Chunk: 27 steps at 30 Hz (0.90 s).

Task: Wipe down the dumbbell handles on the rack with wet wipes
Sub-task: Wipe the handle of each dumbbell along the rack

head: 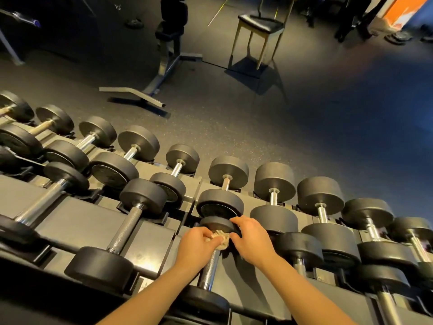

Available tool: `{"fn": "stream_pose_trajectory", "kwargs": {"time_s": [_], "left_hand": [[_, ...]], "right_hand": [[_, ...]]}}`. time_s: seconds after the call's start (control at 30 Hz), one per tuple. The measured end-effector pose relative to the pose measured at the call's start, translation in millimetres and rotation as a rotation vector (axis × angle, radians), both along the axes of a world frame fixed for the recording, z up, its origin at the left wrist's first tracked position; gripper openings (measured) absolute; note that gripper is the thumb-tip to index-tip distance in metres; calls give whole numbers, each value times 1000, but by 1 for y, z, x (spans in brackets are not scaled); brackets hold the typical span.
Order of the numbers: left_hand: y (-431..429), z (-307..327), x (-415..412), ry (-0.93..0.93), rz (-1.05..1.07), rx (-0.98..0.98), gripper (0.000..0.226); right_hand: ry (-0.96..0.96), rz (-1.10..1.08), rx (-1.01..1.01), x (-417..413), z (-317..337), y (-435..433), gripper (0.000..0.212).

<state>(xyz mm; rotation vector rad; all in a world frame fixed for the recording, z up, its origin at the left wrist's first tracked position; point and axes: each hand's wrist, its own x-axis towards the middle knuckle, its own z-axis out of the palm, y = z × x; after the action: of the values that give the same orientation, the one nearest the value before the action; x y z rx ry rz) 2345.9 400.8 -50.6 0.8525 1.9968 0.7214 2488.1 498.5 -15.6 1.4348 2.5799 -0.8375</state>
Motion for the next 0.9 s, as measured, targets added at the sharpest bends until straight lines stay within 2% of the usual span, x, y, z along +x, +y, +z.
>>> {"fn": "stream_pose_trajectory", "kwargs": {"time_s": [0.1, 0.2, 0.3, 0.37, 0.53, 0.67, 0.73, 0.83, 0.9], "left_hand": [[5, -2, 2, 71, 7, 44, 28], [2, -6, -4, -195, 152, 41, 29], [0, -7, -6, -415, 307, -37, 20], [2, -6, -5, -437, 296, -68, 20], [6, 4, -8, -545, 261, -142, 17], [0, 1, -3, -578, 234, -120, 31], [-2, -3, -2, -703, 320, -143, 32], [2, -2, -2, -979, 435, -190, 28], [7, -2, -4, -1148, 491, -252, 31]], "right_hand": [[10, 5, -6, 2, -3, 2, 37], [28, -10, -19, 2, -4, 1, 37], [-4, -7, -29, -1, -4, -7, 56], [-52, -24, 20, -4, -7, -13, 62], [-89, -152, 85, -19, -19, -13, 48], [-185, -164, 84, -32, -23, -9, 55], [-139, -172, -17, -29, -22, -4, 53], [61, -225, -283, -8, -12, 8, 27], [170, -282, -409, 5, -4, 11, 18]]}}
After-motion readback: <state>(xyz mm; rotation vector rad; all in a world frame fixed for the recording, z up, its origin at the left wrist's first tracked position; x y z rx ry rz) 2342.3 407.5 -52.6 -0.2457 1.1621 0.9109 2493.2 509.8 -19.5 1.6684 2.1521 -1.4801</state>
